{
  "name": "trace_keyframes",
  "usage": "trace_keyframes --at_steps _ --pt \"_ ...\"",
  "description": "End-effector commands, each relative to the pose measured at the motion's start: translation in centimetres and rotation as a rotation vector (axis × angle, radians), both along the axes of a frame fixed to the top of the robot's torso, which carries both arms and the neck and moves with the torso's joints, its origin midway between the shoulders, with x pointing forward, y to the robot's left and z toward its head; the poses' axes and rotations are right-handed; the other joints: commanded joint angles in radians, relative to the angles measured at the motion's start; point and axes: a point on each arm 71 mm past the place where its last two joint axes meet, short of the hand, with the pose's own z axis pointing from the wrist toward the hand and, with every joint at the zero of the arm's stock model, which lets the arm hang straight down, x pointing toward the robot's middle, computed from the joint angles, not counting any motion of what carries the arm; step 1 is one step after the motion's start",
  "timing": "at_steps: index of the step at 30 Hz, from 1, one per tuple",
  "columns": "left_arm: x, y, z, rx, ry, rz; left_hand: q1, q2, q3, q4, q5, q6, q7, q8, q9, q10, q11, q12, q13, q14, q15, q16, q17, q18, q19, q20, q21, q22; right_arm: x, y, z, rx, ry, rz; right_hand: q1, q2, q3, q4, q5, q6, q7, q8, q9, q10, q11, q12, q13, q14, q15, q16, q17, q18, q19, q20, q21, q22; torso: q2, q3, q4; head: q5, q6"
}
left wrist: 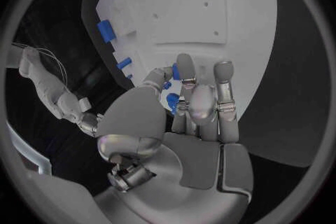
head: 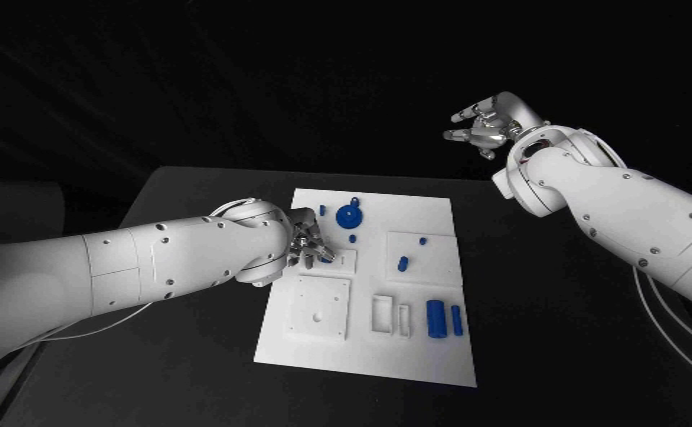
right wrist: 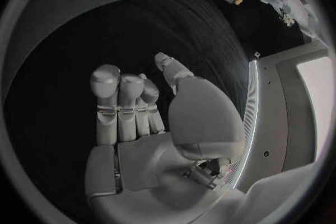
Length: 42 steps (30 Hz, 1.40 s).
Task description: Assemble the parts on the task board
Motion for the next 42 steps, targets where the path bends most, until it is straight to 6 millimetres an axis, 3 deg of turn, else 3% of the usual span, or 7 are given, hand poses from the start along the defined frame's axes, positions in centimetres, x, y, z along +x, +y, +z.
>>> trace_keyframes --at_steps 1,8,21,36,37,38,42 --pt "-0.2 -0.1 -0.3 0.011 0.031 -0.009 0.002 0.008 0.118 -0.123 0.003 0.063 -0.054 0.005 0.001 0.036 0.000 0.003 -0.002 0.006 -0.002 0.006 -0.001 0.000 0.006 0.002 -0.003 0.017 0.0 0.1 0.0 -0.005 0.009 0.007 -0.008 -0.002 0.002 -0.001 0.004 0.004 0.000 -0.006 -0.001 -0.001 -0.003 0.000 -0.001 0.008 -0.001 -0.003 0.001 0.006 0.055 -0.002 -0.001 0.038 0.000 -0.0001 0.0005 -0.001 0.000" --pt "-0.1 -0.4 -0.3 0.020 0.040 -0.011 -0.002 0.010 0.118 -0.122 0.002 0.062 -0.054 0.005 0.006 0.036 0.001 0.003 -0.003 0.006 -0.002 0.006 -0.003 0.000 0.005 0.002 -0.004 0.017 0.1 0.2 -0.1 -0.005 0.013 0.008 -0.008 -0.002 0.002 -0.001 0.004 0.004 0.000 -0.006 -0.001 -0.001 -0.003 0.000 -0.001 0.008 -0.001 -0.003 0.001 0.006 0.055 -0.002 -0.001 0.038 0.000 -0.0001 0.0010 0.000 -0.001" --pt "0.1 -1.3 -0.5 0.035 0.064 -0.032 -0.004 0.011 0.105 -0.108 -0.030 0.083 -0.061 0.005 0.022 0.041 0.001 0.013 -0.008 0.007 -0.001 0.008 -0.003 -0.004 0.006 0.004 -0.006 0.017 0.1 0.2 -0.2 -0.011 0.019 0.008 -0.004 -0.001 0.004 -0.004 0.003 0.003 0.001 -0.006 -0.001 -0.003 -0.003 -0.002 -0.002 0.008 -0.001 -0.007 0.000 0.006 0.055 -0.002 -0.001 0.036 0.001 -0.0003 0.0003 -0.001 -0.003" --pt "0.2 -1.7 -0.7 0.042 0.073 -0.044 0.005 0.001 0.094 -0.082 -0.047 0.094 -0.067 0.005 0.044 0.041 -0.001 0.030 -0.028 0.007 -0.002 0.013 -0.003 -0.005 0.007 0.005 -0.008 0.017 0.2 0.4 -0.3 -0.011 0.022 0.010 -0.007 -0.001 0.006 -0.004 0.003 0.002 0.001 -0.006 -0.001 -0.004 -0.002 -0.003 -0.003 0.008 -0.001 -0.008 0.001 0.006 0.055 -0.002 -0.004 0.035 0.001 -0.0005 0.0020 -0.005 -0.007" --pt "0.2 -1.7 -0.7 0.043 0.072 -0.045 0.005 -0.001 0.091 -0.078 -0.055 0.095 -0.067 0.005 0.044 0.041 -0.001 0.031 -0.029 0.007 -0.002 0.014 -0.003 -0.005 0.007 0.005 -0.009 0.017 0.2 0.4 -0.3 -0.011 0.022 0.010 -0.007 -0.001 0.006 -0.004 0.003 0.002 0.001 -0.006 -0.001 -0.004 -0.002 -0.003 -0.003 0.008 -0.001 -0.008 0.001 0.006 0.055 -0.002 -0.004 0.035 0.001 -0.0008 0.0022 -0.005 -0.007" --pt "0.2 -1.7 -0.7 0.044 0.071 -0.045 0.005 -0.001 0.084 -0.073 -0.095 0.096 -0.069 0.005 0.044 0.041 -0.002 0.031 -0.030 0.006 -0.003 0.013 -0.004 -0.005 0.007 0.005 -0.009 0.017 0.2 0.4 -0.3 -0.010 0.022 0.010 -0.007 -0.001 0.006 -0.004 0.003 0.002 0.001 -0.006 -0.001 -0.004 -0.002 -0.003 -0.003 0.008 -0.001 -0.008 0.001 0.006 0.055 -0.002 -0.004 0.035 0.001 -0.0011 0.0024 -0.005 -0.007" --pt "0.3 -1.7 -0.7 0.046 0.066 -0.043 0.001 -0.015 0.047 -0.034 -0.175 0.093 -0.074 0.004 0.036 0.041 -0.003 0.031 -0.030 0.005 -0.004 0.008 -0.013 -0.008 0.007 0.004 -0.013 0.015 0.2 0.3 -0.3 -0.010 0.021 0.009 -0.010 -0.002 0.003 -0.001 0.005 0.000 0.002 -0.006 -0.001 -0.005 -0.002 -0.004 -0.004 0.008 -0.001 -0.010 0.000 0.007 0.055 -0.002 -0.004 0.035 0.001 -0.0010 0.0027 -0.006 -0.007"
